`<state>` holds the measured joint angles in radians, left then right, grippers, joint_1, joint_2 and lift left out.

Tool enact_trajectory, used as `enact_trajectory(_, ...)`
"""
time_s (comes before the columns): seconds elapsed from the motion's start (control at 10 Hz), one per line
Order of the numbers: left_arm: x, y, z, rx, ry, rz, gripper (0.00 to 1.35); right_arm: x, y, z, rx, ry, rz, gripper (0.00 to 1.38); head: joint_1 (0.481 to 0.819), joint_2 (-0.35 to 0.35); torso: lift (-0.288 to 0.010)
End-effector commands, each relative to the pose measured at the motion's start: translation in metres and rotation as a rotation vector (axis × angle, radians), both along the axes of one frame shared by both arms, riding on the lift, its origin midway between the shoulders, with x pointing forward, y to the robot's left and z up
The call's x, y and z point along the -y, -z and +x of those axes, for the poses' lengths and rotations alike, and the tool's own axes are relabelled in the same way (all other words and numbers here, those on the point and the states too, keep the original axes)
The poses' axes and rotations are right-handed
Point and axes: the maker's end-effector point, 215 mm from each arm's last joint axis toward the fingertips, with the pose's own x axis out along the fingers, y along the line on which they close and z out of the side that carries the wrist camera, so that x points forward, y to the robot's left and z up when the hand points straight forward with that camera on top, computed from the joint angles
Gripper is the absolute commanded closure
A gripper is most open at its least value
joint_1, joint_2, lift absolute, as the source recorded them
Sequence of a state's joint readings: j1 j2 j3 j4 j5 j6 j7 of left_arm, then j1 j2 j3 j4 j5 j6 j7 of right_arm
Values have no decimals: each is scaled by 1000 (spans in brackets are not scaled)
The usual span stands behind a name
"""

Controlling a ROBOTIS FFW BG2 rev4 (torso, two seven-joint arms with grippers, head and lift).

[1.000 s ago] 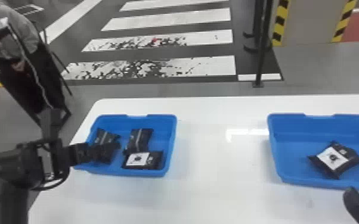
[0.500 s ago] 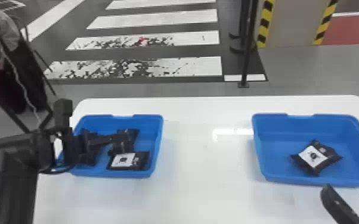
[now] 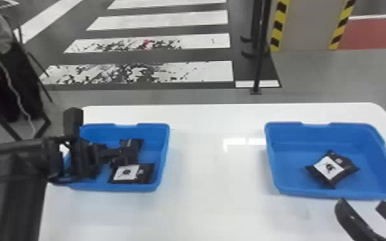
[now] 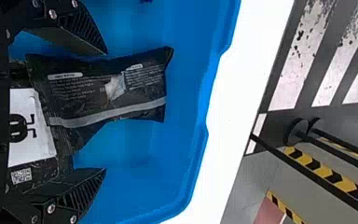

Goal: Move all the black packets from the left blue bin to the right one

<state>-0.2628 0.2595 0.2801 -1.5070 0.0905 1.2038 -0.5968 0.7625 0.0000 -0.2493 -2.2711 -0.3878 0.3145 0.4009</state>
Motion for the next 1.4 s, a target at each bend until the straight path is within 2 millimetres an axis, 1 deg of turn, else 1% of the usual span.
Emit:
enact_trajectory(0.0,-3,4,9,-8,-11,-3,193,0,3,1,-3,0,7,176,695,131,-139)
enact_trajectory(0.1,1,6,14,-15,6,-2,277,-1,5,1,-7,-3,9,176,695,133,-139)
enact_trajectory(0.2,15,12,12,-36,39,-33,671,-1,7,1,-11,-4,13,176,695,133,-139)
enact_trajectory(0.3,15,16,10,-37,38,-37,1023,-2,7,0,-12,-5,19,176,695,123,-139)
enact_trajectory(0.4,18,23,2,-58,41,-45,1159,-2,7,0,-13,-3,29,176,695,117,-139)
enact_trajectory(0.5,20,25,0,-57,48,-51,1211,-2,6,0,-10,-5,29,176,695,113,-139)
enact_trajectory(0.6,19,17,6,-22,63,-49,1211,-3,6,-1,-12,-6,29,174,695,111,-139)
enact_trajectory(0.7,20,6,9,2,84,-46,1211,-3,6,-1,-11,-7,34,176,695,108,-139)
enact_trajectory(0.8,25,-7,1,20,99,-56,1211,-4,5,0,-8,-9,34,176,695,107,-139)
enact_trajectory(0.9,25,-23,-4,56,110,-49,1211,-4,3,0,-5,-9,33,176,695,106,-139)
enact_trajectory(1.0,32,-43,-10,104,135,-51,1211,-5,1,0,0,-12,33,176,695,106,-139)
enact_trajectory(1.1,46,-58,-20,140,165,-66,1211,-5,-3,1,7,-14,32,176,695,103,-139)
enact_trajectory(1.2,72,-84,-31,206,221,-86,1211,-10,-8,3,16,-26,46,174,695,93,-139)
enact_trajectory(1.3,89,-105,-37,261,261,-79,1211,-21,-16,3,17,-53,68,174,695,85,-139)
